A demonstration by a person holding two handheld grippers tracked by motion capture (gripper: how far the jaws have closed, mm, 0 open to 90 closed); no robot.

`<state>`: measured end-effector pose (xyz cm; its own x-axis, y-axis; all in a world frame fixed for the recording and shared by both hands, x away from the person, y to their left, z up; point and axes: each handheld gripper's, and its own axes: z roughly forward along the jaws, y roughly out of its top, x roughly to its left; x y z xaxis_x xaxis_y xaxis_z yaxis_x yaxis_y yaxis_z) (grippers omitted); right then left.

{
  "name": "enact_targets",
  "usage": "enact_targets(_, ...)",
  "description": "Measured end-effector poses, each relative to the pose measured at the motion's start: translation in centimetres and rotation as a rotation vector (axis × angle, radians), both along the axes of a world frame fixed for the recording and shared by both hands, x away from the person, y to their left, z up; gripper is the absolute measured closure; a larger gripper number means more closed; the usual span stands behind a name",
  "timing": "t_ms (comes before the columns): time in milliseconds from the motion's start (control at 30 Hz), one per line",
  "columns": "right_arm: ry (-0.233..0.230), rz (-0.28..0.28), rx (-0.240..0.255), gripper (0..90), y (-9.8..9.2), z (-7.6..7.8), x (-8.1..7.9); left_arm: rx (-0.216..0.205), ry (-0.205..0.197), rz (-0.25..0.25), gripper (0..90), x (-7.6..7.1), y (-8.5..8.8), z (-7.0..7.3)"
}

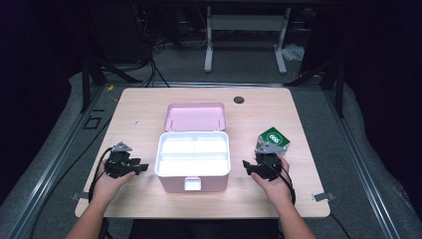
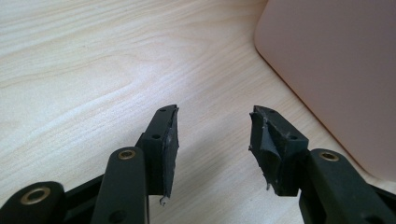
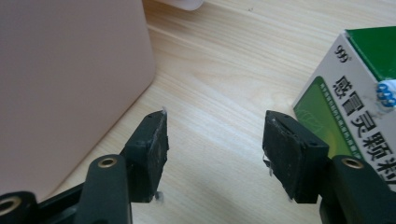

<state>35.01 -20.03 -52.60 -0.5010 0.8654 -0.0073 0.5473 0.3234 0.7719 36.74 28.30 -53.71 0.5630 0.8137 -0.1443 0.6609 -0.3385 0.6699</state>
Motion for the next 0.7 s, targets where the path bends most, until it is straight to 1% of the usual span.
enact_targets(133, -0.007, -0.003, -0.014, 39.9, -0.31, -0.24, 0.12, -0.010, -0.002, 0.001, 51.6, -0.01, 0.16, 0.11)
enact_targets(200, 0.013, 0.014, -0.016, 39.9, -0.47, -0.46, 0.26, -0.019, 0.000, 0.002, 51.6, -0.06, 0.23, 0.12)
enact_targets(267, 0.009, 0.007, -0.023, 39.9, -0.41, -0.51, 0.27, -0.019, 0.003, 0.000, 51.6, -0.08, 0.23, 0.10)
enact_targets(300, 0.004, 0.007, -0.026, 39.9, -0.23, -0.58, 0.28, -0.009, 0.009, -0.011, 51.6, -0.22, 0.11, 0.04)
enact_targets(333, 0.004, 0.007, -0.026, 39.9, -0.23, -0.58, 0.28, -0.009, 0.009, -0.011, 51.6, -0.22, 0.11, 0.04)
enact_targets(367, 0.012, 0.013, -0.024, 40.0, 0.02, -0.59, 0.33, 0.008, 0.010, -0.022, 51.5, -0.37, -0.10, -0.04)
enact_targets(400, 0.012, 0.013, -0.024, 40.0, 0.02, -0.59, 0.33, 0.008, 0.010, -0.022, 51.1, -0.37, -0.10, -0.04)
enact_targets(433, 0.007, 0.014, -0.024, 39.9, 0.17, -0.66, 0.28, 0.021, 0.005, -0.029, 50.2, -0.52, -0.24, -0.02)
enact_targets(533, 0.016, 0.012, -0.022, 39.7, 0.20, -0.70, 0.20, 0.027, 0.000, -0.031, 50.1, -0.64, -0.32, 0.03)
enact_targets(567, 0.019, 0.009, -0.025, 38.1, 0.20, -0.70, 0.19, 0.028, 0.002, -0.035, 50.1, -0.67, -0.34, 0.05)
enact_targets(600, 0.035, -0.005, -0.023, 35.8, 0.22, -0.76, 0.23, 0.030, 0.003, -0.040, 49.8, -0.67, -0.37, 0.04)
enact_targets(633, 0.042, -0.008, -0.023, 35.8, 0.22, -0.77, 0.25, 0.038, 0.006, -0.044, 49.9, -0.69, -0.45, 0.00)
enact_targets(700, 0.042, -0.009, -0.025, 35.9, 0.29, -0.79, 0.25, 0.039, 0.013, -0.043, 49.8, -0.64, -0.53, -0.06)
